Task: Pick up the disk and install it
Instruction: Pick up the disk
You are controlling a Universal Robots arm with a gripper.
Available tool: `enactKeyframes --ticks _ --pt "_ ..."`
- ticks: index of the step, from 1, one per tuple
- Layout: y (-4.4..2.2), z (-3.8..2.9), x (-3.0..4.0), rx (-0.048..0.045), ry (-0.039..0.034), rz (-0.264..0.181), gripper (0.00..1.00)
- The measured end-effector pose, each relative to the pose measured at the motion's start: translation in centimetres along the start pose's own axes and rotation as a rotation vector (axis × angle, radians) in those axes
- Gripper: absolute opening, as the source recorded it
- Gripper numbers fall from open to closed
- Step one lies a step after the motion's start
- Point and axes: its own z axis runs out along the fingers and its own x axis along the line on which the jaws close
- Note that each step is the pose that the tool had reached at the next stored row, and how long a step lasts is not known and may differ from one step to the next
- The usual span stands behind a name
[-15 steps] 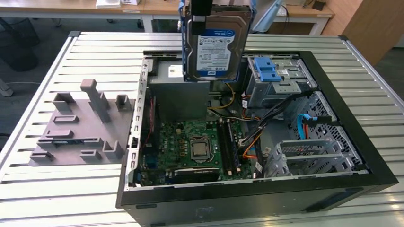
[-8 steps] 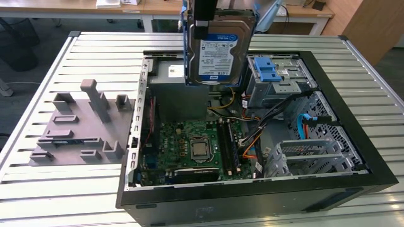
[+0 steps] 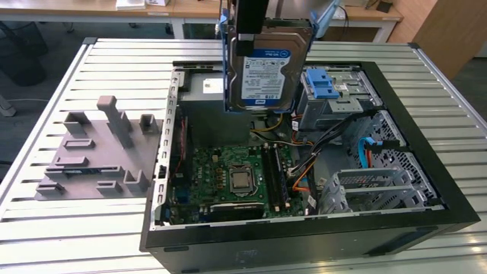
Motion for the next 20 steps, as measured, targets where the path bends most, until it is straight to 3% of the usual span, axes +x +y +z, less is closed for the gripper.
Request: enactKeyframes --ticks 7,10,16,20 --pt "-1.89 0.03 0.24 0.0000 -0.0001 0.000 0.36" --pt "-2.05 0.05 0.38 0.0000 0.0001 0.000 0.36" --pt "-2.08 0.07 1.62 0.0001 0.0000 0.000 0.36" --pt "-2.57 0.11 1.72 0.0002 -0.0001 0.000 0.36"
